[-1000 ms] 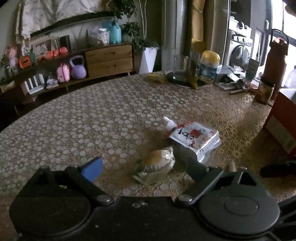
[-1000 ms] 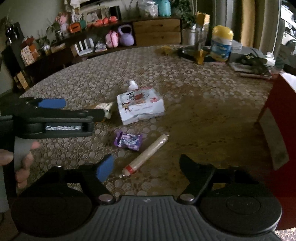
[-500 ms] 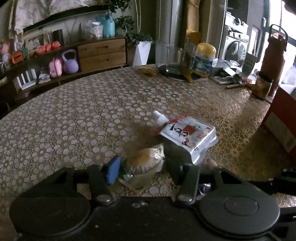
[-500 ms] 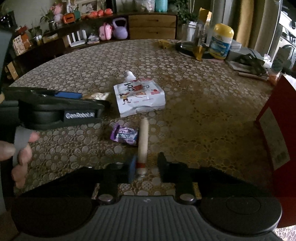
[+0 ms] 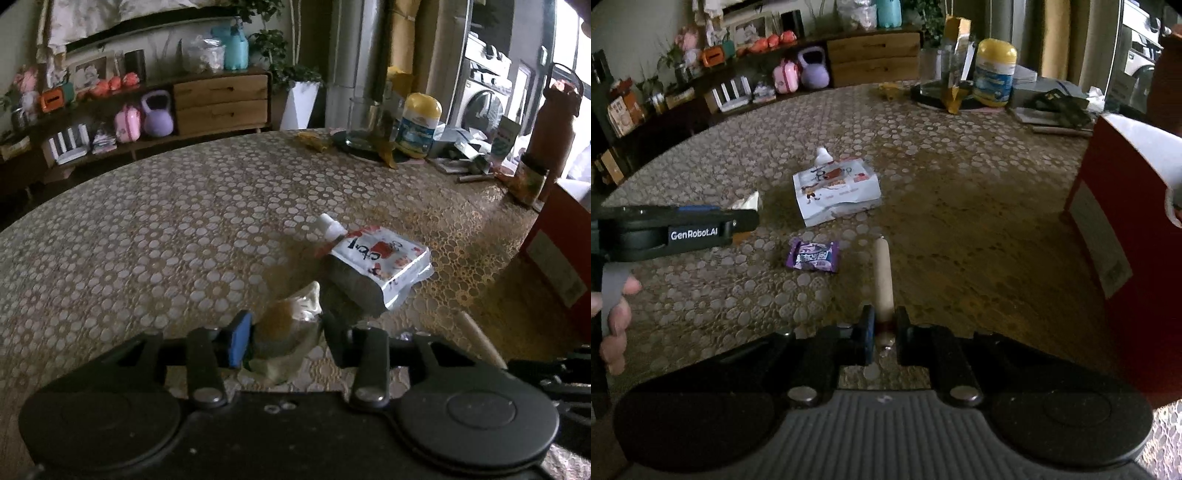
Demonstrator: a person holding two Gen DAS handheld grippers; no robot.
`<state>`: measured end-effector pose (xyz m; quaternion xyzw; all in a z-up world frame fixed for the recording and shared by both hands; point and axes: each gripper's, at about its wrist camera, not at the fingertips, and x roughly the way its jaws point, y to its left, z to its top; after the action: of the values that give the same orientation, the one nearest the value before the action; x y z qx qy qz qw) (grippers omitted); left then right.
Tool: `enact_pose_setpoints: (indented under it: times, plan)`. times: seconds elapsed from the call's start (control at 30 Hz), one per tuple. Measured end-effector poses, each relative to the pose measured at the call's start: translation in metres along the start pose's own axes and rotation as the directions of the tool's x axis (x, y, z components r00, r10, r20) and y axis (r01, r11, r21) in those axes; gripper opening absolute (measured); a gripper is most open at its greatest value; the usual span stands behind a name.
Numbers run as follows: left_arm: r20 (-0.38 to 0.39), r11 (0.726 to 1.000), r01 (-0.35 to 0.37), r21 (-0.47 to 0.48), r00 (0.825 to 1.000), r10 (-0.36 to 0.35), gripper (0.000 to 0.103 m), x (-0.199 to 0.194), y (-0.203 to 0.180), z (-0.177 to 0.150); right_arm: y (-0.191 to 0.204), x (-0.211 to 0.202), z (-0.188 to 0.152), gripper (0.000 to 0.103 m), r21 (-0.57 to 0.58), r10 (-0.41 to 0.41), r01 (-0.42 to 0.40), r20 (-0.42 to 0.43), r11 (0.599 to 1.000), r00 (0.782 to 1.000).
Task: Organize snacks
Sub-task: 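Grasp the wrapped round bun with the left tool while the right tool grasps the sausage stick, then carry the bun and sausage stick over the red box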
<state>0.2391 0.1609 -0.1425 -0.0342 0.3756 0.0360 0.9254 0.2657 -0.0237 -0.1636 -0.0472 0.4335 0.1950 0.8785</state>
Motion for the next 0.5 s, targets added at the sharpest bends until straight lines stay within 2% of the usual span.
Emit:
enact_pose_setpoints:
  times: [0.23,0.5]
  plan:
    - [0.013,0.999,0.021,-0.026,1.000,-0.021,0.040,-0.034,-0.010,-0.009,-0.013,-0.039,-0.009,0.011,0.040,0.030,-0.032,0.043,0.999,0.999]
    - [0.042,0.996,0.081,-0.039,0.996,-0.080,0.040,-0.081,-0.038,-0.013,-0.028,-0.090,-0.022,0.011,0.063,0.063,-0.070,0.099,0.996,0.993]
